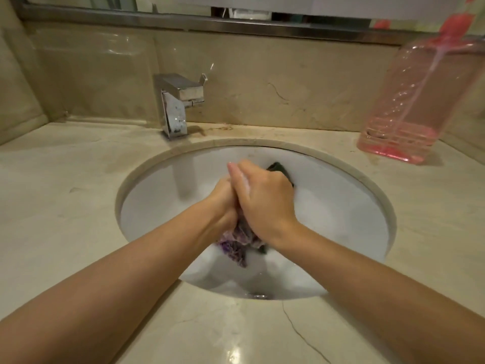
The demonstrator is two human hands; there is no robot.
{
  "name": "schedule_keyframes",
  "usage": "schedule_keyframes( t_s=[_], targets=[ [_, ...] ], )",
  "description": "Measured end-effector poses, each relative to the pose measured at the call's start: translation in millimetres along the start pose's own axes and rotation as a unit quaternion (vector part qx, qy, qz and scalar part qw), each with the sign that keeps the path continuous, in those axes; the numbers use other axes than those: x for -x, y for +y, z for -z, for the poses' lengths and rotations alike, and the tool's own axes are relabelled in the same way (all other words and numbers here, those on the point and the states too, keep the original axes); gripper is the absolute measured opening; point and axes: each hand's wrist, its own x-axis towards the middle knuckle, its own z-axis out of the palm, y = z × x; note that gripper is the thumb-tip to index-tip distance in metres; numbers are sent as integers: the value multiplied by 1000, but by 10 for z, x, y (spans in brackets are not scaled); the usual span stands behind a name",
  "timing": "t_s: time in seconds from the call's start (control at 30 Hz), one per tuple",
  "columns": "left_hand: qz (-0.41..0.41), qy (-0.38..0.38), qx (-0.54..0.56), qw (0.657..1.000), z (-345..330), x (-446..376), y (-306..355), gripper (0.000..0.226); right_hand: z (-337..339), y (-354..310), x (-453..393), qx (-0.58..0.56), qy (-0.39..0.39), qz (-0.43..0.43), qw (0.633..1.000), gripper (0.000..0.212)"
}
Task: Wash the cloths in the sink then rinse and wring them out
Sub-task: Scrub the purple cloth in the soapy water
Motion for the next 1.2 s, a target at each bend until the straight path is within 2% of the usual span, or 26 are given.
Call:
schedule_keyframes(
  t_s=[0.03, 0.07, 0.13, 0.17, 0.23, 0.27, 0.3, 0.37, 0.4, 0.47, 0.5, 0.57, 0.63, 0.7, 0.77, 0.83, 0.9, 1.0, 1.1, 1.17, 1.2],
  targets=[
    [2, -2, 12, 1000, 8, -7, 1, 40, -22, 0, 15, 4, -19, 15, 1000, 36],
    [37, -37, 9, 999, 9, 33, 32, 43, -26, 77, -29, 16, -53, -19, 998, 37],
    [100, -127, -44, 986, 12, 47, 130, 58, 32, 341, -189, 53, -104, -171, 978, 41],
    [97, -136, -76, 983, 24, 12, 184, 66, 76, 463, -242, 72, -114, -212, 968, 42],
    [81, -118, -110, 984, 72, -31, 260, 67, 111, 573, -233, 77, -133, -224, 962, 32],
    [68, -107, -118, 985, 94, -28, 300, 63, 117, 564, -204, 32, -148, -213, 965, 23],
    [60, -110, -118, 985, 116, -28, 321, 62, 104, 542, -168, -56, -168, -205, 963, 23],
    [41, -115, -147, 981, 167, -67, 344, 66, 121, 421, -167, -264, -227, -251, 903, 41],
    [34, -113, -176, 977, 173, -58, 357, 67, 104, 434, -165, -274, -263, -259, 888, 49],
    [-8, -103, -268, 958, 205, -78, 340, 59, 102, 439, -157, -173, -313, -206, 911, 50],
    [-47, -101, -319, 941, 219, -97, 328, 52, 94, 471, -152, -151, -298, -184, 924, 50],
    [-85, -122, -397, 906, 257, -125, 320, 44, 144, 457, -168, -194, -213, -187, 939, 44],
    [-40, -182, -461, 868, 285, -100, 322, 41, 251, 406, -214, -283, -100, -244, 922, 31],
    [-32, -220, -516, 827, 306, -97, 296, 36, 319, 404, -265, -334, -29, -288, 897, 29],
    [-81, -207, -492, 842, 304, -105, 277, 27, 335, 479, -283, -299, -22, -294, 908, 34],
    [-107, -174, -424, 883, 258, -74, 291, 22, 314, 593, -282, -249, 4, -307, 918, 42],
    [-120, -129, -353, 919, 216, -79, 313, 26, 330, 618, -283, -216, 38, -318, 922, 50],
    [-156, -90, -245, 953, 140, -51, 313, 34, 369, 370, -218, -217, 59, -260, 939, 50],
    [-138, -62, -147, 977, 47, 48, 242, 39, 240, 21, -56, -204, 10, -169, 964, 54],
    [-120, -69, -136, 981, -25, 117, 189, 38, 110, -7, -78, -123, 16, -156, 980, 57],
    [-105, -73, -121, 984, -48, 120, 159, 36, 65, 15, -127, -93, 13, -178, 980, 57]
  ],
)
